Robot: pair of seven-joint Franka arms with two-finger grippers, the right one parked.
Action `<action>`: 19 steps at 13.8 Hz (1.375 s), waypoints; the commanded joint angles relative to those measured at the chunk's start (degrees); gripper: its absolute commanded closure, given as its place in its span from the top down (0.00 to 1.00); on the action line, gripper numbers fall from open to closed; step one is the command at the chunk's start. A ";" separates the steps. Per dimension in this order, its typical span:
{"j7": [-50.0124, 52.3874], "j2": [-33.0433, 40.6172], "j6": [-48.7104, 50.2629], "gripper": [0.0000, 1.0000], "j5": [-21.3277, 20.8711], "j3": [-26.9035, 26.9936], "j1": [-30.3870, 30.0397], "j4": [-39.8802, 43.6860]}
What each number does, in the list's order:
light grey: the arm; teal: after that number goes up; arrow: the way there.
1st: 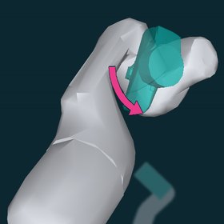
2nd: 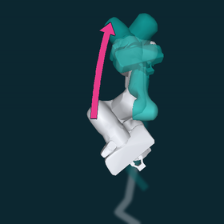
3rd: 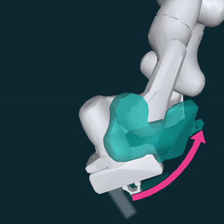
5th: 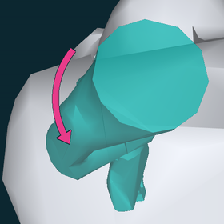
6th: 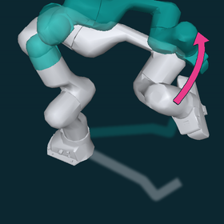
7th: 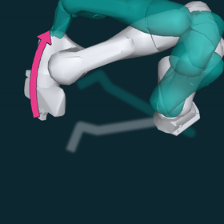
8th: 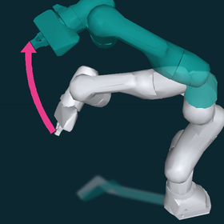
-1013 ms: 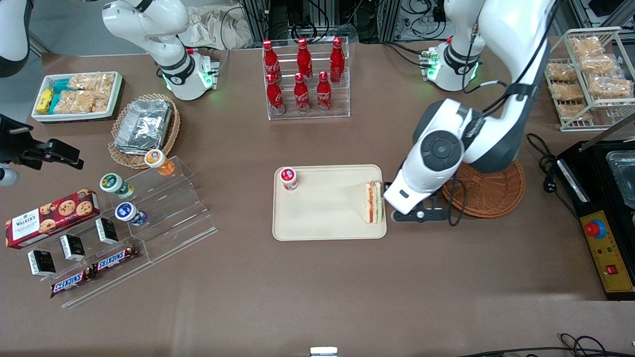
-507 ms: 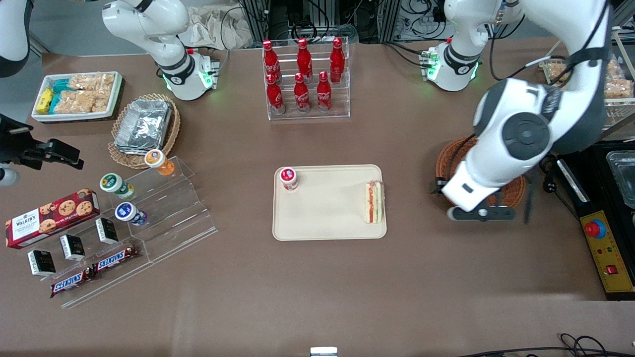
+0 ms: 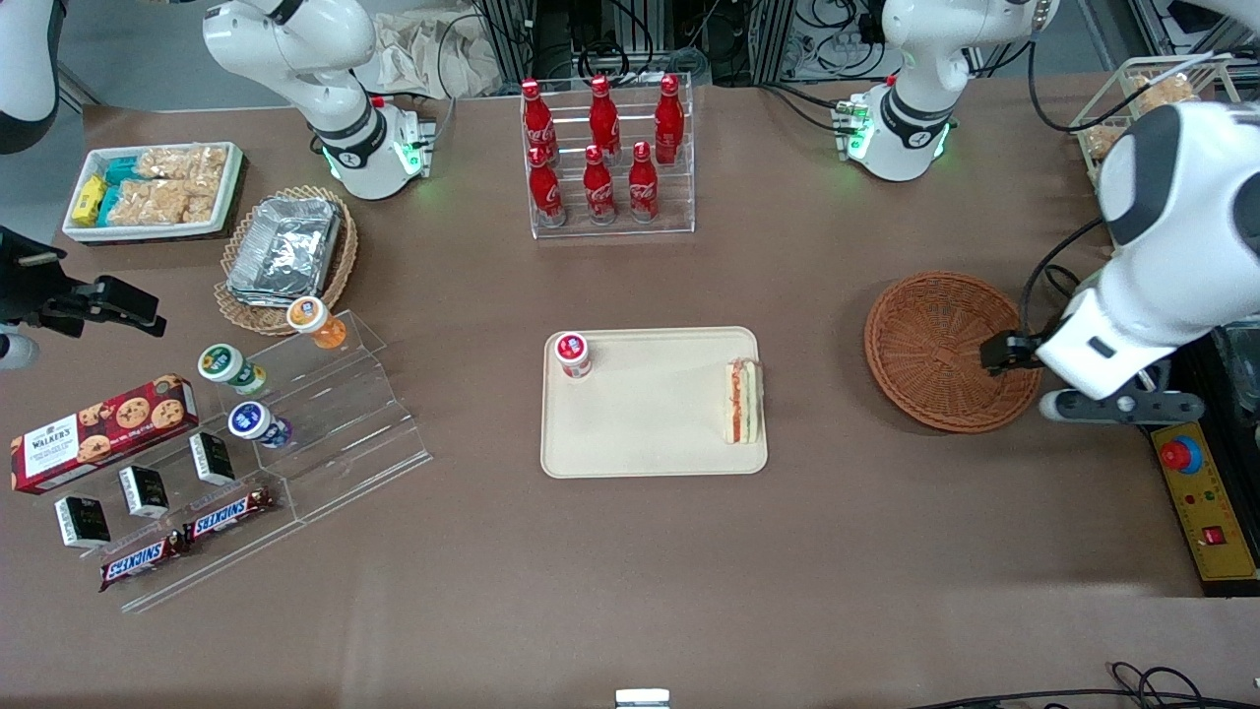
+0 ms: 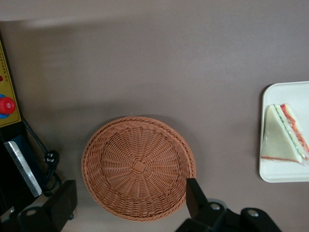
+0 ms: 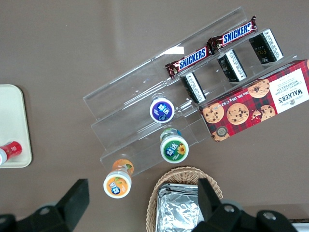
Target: Place sandwich from basket to tray
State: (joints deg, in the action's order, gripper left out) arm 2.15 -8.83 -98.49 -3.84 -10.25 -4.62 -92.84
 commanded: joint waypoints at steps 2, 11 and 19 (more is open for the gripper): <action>-7.77 3.37 0.76 1.00 3.31 5.93 0.22 -1.38; -7.25 3.11 2.16 1.00 5.42 6.91 -0.31 0.90; -7.16 3.29 2.78 1.00 5.25 6.91 -0.31 0.90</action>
